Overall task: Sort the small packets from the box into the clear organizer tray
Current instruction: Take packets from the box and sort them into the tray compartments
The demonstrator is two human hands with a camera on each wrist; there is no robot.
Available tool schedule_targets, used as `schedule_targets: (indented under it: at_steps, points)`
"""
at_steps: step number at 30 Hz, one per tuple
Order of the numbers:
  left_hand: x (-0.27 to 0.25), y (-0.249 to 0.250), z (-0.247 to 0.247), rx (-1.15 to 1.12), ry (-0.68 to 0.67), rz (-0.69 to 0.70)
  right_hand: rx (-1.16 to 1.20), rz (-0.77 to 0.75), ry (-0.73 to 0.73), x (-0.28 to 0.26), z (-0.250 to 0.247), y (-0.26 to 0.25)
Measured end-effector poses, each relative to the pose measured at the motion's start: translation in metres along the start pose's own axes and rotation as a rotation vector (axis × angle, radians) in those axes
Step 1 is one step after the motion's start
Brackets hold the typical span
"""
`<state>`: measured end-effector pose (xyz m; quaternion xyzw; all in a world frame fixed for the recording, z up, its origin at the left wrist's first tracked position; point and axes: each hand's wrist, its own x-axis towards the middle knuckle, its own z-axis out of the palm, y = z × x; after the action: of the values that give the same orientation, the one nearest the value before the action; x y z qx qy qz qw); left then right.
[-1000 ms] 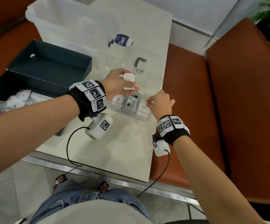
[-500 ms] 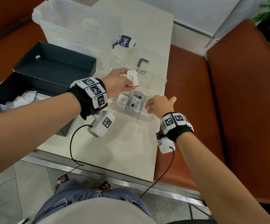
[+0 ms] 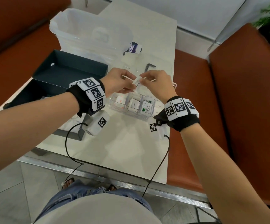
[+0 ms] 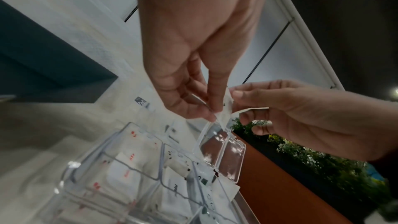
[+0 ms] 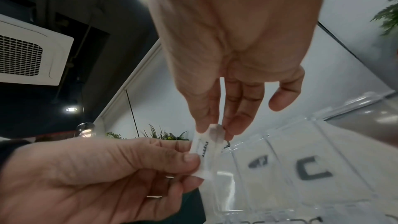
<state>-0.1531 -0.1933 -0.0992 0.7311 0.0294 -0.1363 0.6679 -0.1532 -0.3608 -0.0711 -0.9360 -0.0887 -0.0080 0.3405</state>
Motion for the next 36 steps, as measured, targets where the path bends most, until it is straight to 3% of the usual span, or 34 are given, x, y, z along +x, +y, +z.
schedule_targets:
  at_steps: [7,14,18,30,36]
  points:
    - [-0.003,-0.003,-0.028,0.095,0.003,-0.017,-0.035,0.11,-0.021,0.012,0.017,-0.008]
    - [-0.006,-0.009,-0.049,0.081,0.008,-0.06,-0.247,0.255,-0.225,0.014,0.031,0.01]
    - [-0.008,-0.012,-0.056,0.066,-0.002,-0.07,-0.33,0.272,-0.208,0.015,0.039,0.014]
    - [-0.006,-0.006,-0.061,0.069,-0.002,-0.062,-0.465,0.245,-0.174,0.022,0.062,0.019]
    - [-0.006,-0.007,-0.062,0.058,-0.006,-0.064,-0.602,0.109,-0.258,0.018,0.073,0.017]
